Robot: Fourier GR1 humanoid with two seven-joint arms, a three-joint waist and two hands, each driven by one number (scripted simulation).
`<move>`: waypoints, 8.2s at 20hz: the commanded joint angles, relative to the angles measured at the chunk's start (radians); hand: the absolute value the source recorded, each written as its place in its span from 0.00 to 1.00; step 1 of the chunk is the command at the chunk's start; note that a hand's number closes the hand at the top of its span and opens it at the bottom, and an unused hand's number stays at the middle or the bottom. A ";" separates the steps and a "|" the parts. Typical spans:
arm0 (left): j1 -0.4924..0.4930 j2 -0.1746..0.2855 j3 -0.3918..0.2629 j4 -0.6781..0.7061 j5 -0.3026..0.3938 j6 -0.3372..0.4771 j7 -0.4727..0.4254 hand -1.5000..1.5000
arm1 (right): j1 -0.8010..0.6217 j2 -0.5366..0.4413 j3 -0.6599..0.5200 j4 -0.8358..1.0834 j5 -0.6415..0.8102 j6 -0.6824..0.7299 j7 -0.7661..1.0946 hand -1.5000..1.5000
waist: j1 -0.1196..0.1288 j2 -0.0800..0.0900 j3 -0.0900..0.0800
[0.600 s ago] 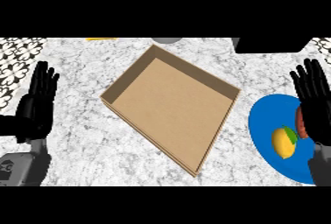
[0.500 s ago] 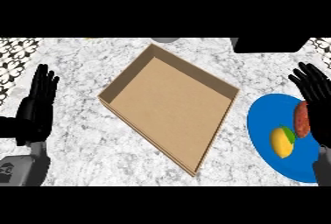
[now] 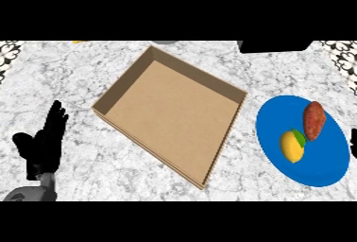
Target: Pick the lemon from the plate and place it in the cardboard box
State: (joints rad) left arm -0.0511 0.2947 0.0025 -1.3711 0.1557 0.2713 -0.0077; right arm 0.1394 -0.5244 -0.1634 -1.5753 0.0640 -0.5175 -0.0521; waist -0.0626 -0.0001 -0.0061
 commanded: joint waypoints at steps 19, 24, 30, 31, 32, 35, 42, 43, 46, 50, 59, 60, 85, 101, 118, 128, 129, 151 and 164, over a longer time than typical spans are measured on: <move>-0.039 -0.046 -0.037 0.059 -0.044 -0.010 0.000 0.50 | 0.353 -0.159 0.152 -0.830 0.570 0.332 1.129 0.00 | 0.080 0.005 0.003; -0.017 -0.102 -0.085 0.038 -0.083 0.026 0.014 0.50 | 0.125 -0.183 0.205 -0.750 0.506 0.494 1.318 0.00 | 0.086 0.005 0.004; -0.013 -0.069 -0.068 -0.007 -0.075 0.008 0.068 0.50 | 0.032 -0.148 0.209 -0.643 0.431 0.590 1.400 0.00 | 0.085 0.003 0.005; -0.065 -0.111 -0.069 0.097 -0.088 0.023 0.005 0.50 | 0.034 -0.109 0.306 -0.685 0.497 0.581 1.444 0.00 | 0.075 0.006 0.003; -0.018 -0.091 -0.072 0.031 -0.064 -0.011 0.036 0.50 | 0.005 -0.081 0.299 -0.575 0.500 0.551 1.400 0.00 | 0.088 0.005 0.005; -0.040 -0.075 -0.061 0.023 -0.086 0.008 0.060 0.50 | -0.096 -0.070 0.279 -0.566 0.469 0.608 1.448 0.00 | 0.081 0.003 0.005; -0.026 -0.059 -0.025 0.047 -0.054 -0.038 0.027 0.50 | -0.186 0.045 0.356 -0.480 0.594 0.628 1.513 0.00 | 0.081 0.001 0.004; -0.068 -0.104 -0.050 0.115 -0.090 -0.005 -0.010 0.50 | -0.201 0.039 0.331 -0.442 0.575 0.647 1.490 0.00 | 0.071 0.005 0.004; -0.064 -0.066 -0.009 0.105 -0.065 -0.028 0.001 0.50 | -0.223 0.065 0.301 -0.431 0.560 0.676 1.499 0.00 | 0.069 0.002 0.004; -0.081 -0.083 -0.010 0.090 -0.073 -0.006 0.024 0.50 | -0.262 0.120 0.318 -0.364 0.617 0.677 1.492 0.00 | 0.068 0.001 0.005; -0.054 -0.098 -0.010 0.142 -0.092 -0.013 -0.039 0.50 | -0.304 0.171 0.243 -0.274 0.646 0.740 1.463 0.00 | 0.065 0.002 0.004; -0.053 -0.075 -0.011 0.077 -0.070 -0.038 0.031 0.50 | -0.286 0.192 0.260 -0.274 0.678 0.725 1.474 0.00 | 0.069 -0.001 0.005; -0.023 -0.131 -0.007 0.049 -0.123 -0.016 0.014 0.50 | -0.308 0.286 0.080 0.000 0.780 0.726 1.198 0.00 | 0.067 0.000 0.006; -0.005 -0.128 0.019 -0.031 -0.147 -0.058 0.097 0.50 | -0.323 0.263 0.073 0.073 0.904 0.665 0.987 1.00 | 0.067 0.000 0.006; -0.136 -0.157 -0.018 0.085 -0.165 -0.127 0.052 0.50 | -0.527 0.523 0.912 0.060 0.991 0.644 1.185 1.00 | 0.220 0.006 0.003; -0.129 -0.159 -0.008 0.110 -0.173 -0.107 0.067 0.50 | -0.799 0.524 1.070 -0.080 0.963 0.577 1.421 1.00 | 0.179 -0.019 0.001; -0.104 -0.149 0.003 0.119 -0.178 -0.102 0.035 0.50 | -0.809 0.524 1.088 -0.091 0.976 0.568 1.448 1.00 | 0.174 -0.020 0.000; -0.091 -0.156 0.022 0.100 -0.174 -0.079 0.039 0.50 | -1.210 0.523 0.860 0.095 0.932 0.585 1.539 1.00 | 0.113 -0.003 0.004; -0.060 -0.156 0.040 0.069 -0.169 -0.070 0.026 0.50 | -1.191 0.524 0.732 0.493 0.953 0.397 1.266 1.00 | 0.090 0.005 0.005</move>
State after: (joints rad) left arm -0.1267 0.1541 0.0494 -1.2924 -0.0043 0.1870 0.0281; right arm -1.0638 -0.0105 0.5917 -1.1959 0.9995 -0.0311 1.1255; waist 0.0324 0.0039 -0.0010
